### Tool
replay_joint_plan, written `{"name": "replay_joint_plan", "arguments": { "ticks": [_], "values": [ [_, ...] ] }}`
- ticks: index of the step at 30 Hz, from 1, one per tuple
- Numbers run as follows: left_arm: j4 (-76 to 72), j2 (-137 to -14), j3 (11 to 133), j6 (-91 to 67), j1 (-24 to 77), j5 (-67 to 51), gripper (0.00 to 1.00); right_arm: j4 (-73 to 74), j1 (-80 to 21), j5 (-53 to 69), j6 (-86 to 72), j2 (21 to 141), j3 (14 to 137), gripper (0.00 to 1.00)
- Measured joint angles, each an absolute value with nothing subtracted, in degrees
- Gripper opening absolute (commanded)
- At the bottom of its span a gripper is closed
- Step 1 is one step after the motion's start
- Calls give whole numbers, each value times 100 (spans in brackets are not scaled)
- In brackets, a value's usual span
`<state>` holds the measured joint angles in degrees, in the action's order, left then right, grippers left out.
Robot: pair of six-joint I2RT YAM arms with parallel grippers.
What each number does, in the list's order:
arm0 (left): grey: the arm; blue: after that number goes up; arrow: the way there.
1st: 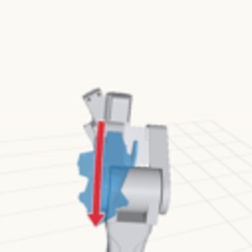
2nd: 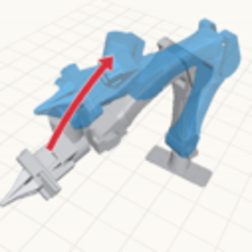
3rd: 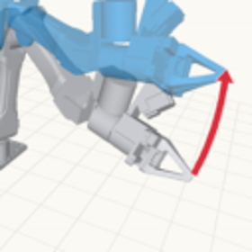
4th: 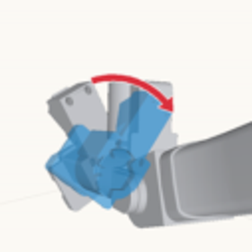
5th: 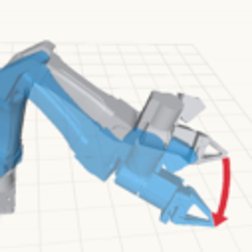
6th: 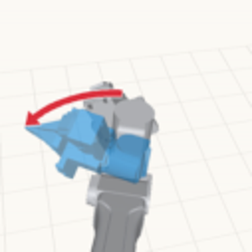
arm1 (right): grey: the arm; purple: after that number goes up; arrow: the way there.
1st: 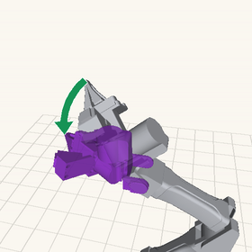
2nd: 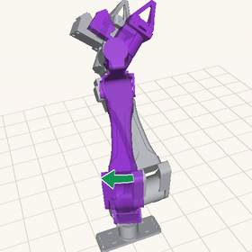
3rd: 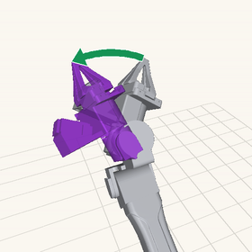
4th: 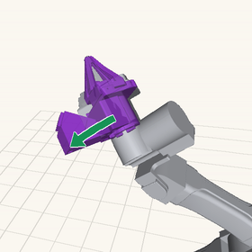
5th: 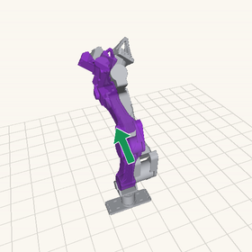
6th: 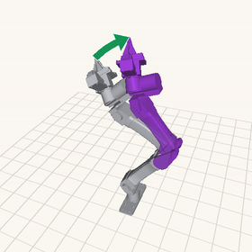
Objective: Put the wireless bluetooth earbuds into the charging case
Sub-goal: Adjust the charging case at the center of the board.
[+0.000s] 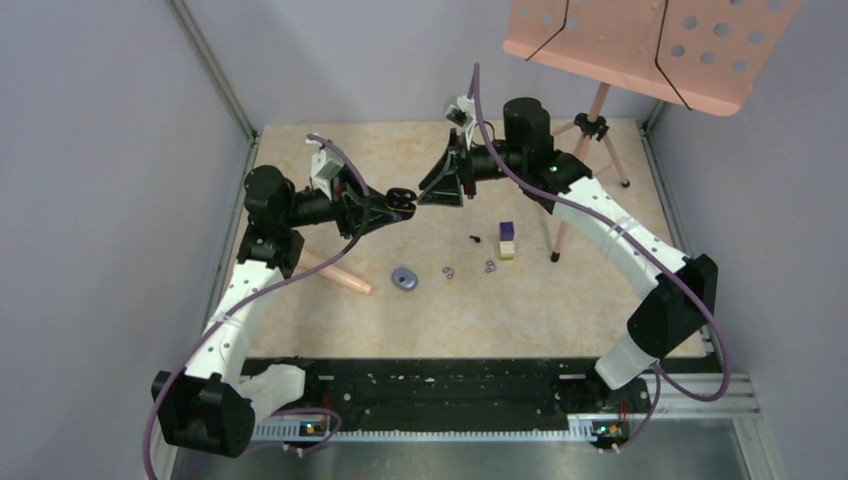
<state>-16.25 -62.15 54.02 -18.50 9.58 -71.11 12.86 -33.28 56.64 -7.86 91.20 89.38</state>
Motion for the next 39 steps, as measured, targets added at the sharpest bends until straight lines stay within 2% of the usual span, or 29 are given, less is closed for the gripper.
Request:
{"name": "replay_joint_plan", "arguments": {
  "ticks": [6, 11, 23, 29, 36, 39],
  "values": [
    [-1623, -6241, 5402, -1824, 958, -7109, 0, 1173, -3411, 5763, -880, 9124, 8938, 47],
    [-1621, -6243, 5402, -1824, 958, -7109, 0, 1033, -3439, 5843, -974, 9124, 8938, 39],
    [-1619, -6243, 5402, -1826, 958, -7087, 0, 937, -3474, 5843, -1015, 9190, 8938, 32],
    [-1621, -6243, 5400, -1826, 958, -7013, 0, 875, -3483, 5843, -1011, 9194, 8938, 25],
    [-1632, -6243, 5400, -1848, 958, -6980, 0, 803, -3524, 5839, -1009, 9203, 8938, 24],
    [-1632, -6243, 5400, -1850, 958, -6976, 0, 784, -3527, 5841, -1009, 9214, 8938, 17]
  ]
}}
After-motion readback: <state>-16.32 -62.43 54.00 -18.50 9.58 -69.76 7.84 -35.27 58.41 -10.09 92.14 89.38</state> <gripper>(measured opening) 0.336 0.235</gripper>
